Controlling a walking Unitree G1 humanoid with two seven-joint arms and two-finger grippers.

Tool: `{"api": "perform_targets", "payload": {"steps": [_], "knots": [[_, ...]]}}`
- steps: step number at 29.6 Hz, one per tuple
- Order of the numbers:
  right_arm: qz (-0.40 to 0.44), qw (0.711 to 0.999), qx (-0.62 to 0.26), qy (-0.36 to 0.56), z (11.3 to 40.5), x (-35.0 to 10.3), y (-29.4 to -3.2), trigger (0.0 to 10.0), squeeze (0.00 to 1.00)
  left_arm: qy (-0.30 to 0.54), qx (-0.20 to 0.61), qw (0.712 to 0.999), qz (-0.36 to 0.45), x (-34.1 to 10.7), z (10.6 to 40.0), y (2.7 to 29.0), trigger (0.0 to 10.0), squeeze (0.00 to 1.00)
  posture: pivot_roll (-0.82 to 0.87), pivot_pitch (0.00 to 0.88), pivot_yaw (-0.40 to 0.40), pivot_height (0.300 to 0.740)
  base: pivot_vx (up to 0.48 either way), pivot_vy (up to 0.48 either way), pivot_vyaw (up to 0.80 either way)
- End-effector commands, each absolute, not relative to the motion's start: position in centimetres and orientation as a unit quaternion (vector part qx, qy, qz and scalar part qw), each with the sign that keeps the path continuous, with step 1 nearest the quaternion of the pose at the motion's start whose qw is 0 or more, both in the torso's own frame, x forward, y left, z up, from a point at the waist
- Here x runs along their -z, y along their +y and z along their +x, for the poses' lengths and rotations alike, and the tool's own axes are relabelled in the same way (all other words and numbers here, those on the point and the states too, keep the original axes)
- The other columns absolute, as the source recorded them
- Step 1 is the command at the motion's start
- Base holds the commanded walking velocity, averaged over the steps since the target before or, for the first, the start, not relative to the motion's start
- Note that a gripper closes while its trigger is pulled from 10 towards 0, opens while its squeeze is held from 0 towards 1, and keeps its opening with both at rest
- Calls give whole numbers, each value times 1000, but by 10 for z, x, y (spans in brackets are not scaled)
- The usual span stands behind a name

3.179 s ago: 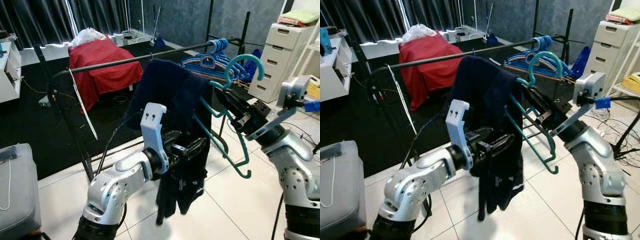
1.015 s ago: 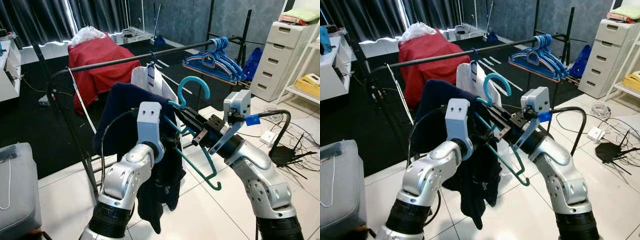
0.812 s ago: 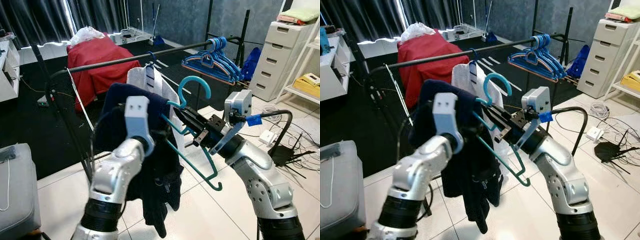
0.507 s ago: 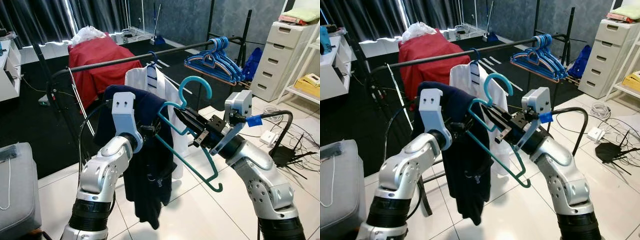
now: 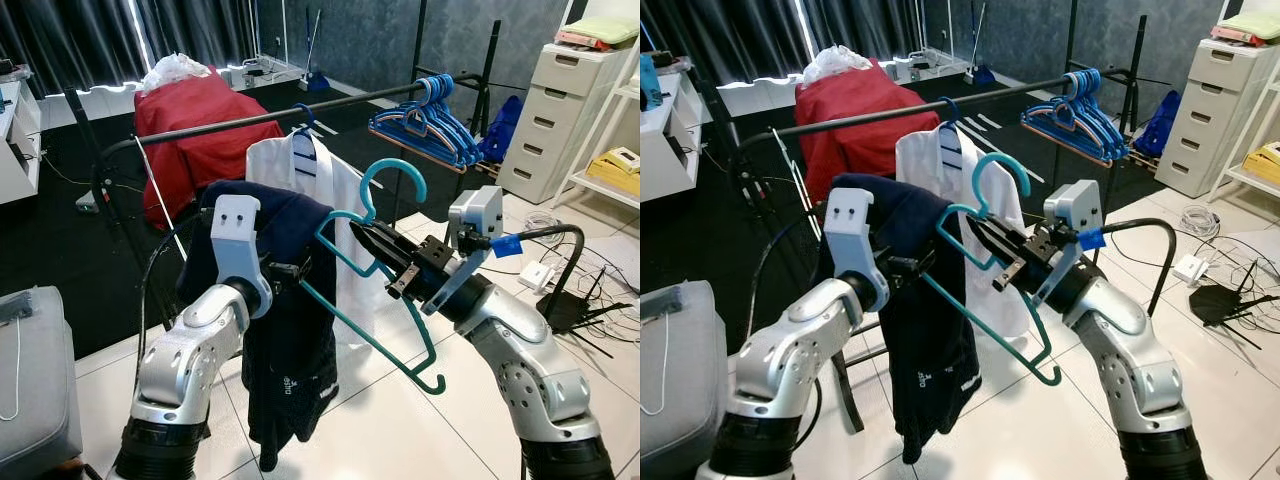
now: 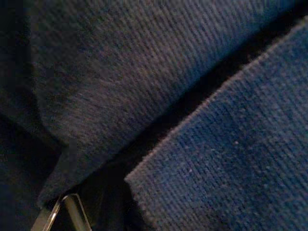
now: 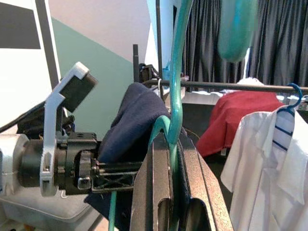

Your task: Hang hanger

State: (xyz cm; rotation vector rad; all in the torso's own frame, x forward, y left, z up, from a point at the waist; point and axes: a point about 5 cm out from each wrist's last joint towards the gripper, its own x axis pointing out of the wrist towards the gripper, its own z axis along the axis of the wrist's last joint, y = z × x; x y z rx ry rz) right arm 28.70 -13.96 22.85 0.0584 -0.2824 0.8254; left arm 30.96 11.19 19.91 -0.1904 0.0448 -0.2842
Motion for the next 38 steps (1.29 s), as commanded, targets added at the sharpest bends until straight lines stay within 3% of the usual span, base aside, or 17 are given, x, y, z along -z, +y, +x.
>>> {"api": "perform_targets", "payload": {"steps": [1,5,19,25,29,38], "knots": [[14,920,-360,-156,289,-235,-157,0,0,-9,106,990,-95,-205,306,137,10000,0,-34,0,53,740,0,0,0],[12,923,-356,-146,289,-229,-159,0,0,-92,201,965,-141,-233,291,126,10000,0,-29,0,54,740,0,0,0],[10,927,-347,-141,290,-227,-161,0,0,-88,170,975,-111,-225,290,129,10000,0,-32,0,56,740,0,0,0],[7,931,-336,-141,292,-228,-164,0,0,-58,204,974,-78,-212,285,120,10000,0,-32,0,57,740,0,0,0],[14,939,-304,-158,298,-236,-173,0,0,35,233,970,-59,-176,268,102,10000,0,-27,0,56,740,0,0,0],[18,935,-315,-160,301,-236,-162,0,0,65,211,973,-72,-167,269,85,10000,0,-26,0,51,740,0,0,0]]}}
